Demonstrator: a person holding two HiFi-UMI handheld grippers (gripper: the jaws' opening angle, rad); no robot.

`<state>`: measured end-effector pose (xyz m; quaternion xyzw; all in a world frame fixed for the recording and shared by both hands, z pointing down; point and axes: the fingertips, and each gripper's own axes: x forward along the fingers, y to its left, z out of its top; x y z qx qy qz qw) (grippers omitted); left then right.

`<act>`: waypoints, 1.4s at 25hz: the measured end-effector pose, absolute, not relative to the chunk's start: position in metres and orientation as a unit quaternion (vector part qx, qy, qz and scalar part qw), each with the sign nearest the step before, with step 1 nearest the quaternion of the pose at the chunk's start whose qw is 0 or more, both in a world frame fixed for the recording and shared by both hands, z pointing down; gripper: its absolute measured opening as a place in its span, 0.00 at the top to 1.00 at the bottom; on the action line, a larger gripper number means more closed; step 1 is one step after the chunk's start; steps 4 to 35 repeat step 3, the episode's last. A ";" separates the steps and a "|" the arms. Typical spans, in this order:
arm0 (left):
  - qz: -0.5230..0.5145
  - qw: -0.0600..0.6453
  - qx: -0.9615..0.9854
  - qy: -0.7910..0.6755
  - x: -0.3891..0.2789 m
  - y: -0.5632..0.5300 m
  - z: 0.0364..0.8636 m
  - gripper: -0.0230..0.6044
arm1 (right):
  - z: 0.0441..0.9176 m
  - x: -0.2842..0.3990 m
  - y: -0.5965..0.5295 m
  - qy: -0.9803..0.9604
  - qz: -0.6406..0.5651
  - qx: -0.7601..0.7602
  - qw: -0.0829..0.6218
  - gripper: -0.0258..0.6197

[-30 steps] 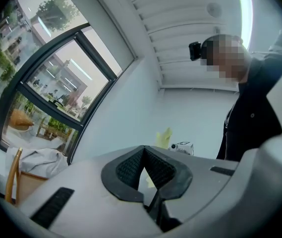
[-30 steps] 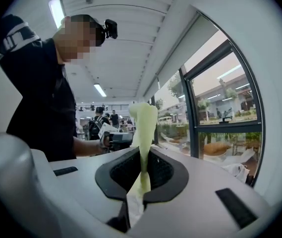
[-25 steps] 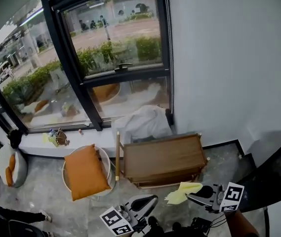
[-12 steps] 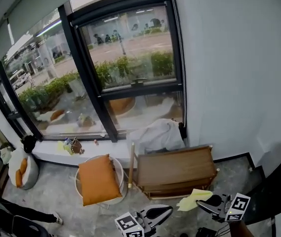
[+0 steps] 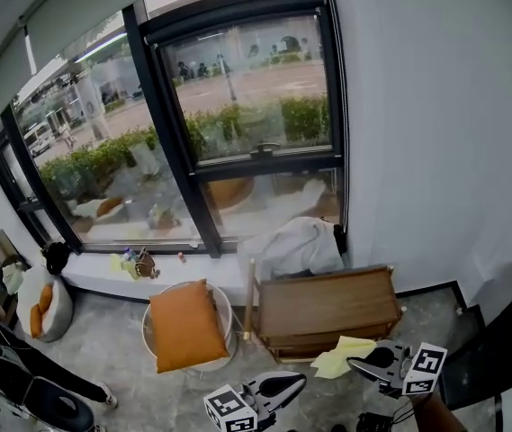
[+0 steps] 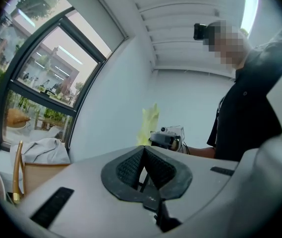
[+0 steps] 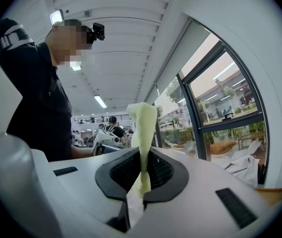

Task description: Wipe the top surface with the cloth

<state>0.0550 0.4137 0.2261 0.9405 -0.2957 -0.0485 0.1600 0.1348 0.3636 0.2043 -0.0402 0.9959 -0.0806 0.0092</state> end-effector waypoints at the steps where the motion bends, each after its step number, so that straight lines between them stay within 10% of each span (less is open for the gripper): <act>1: -0.047 0.160 0.940 -0.297 0.055 0.413 0.227 0.95 | 0.205 0.135 0.363 0.996 -0.085 -0.040 0.010 0.91; 35: -0.044 0.157 0.940 -0.301 0.054 0.413 0.227 0.95 | 0.208 0.136 0.362 0.995 -0.095 -0.040 0.012 0.91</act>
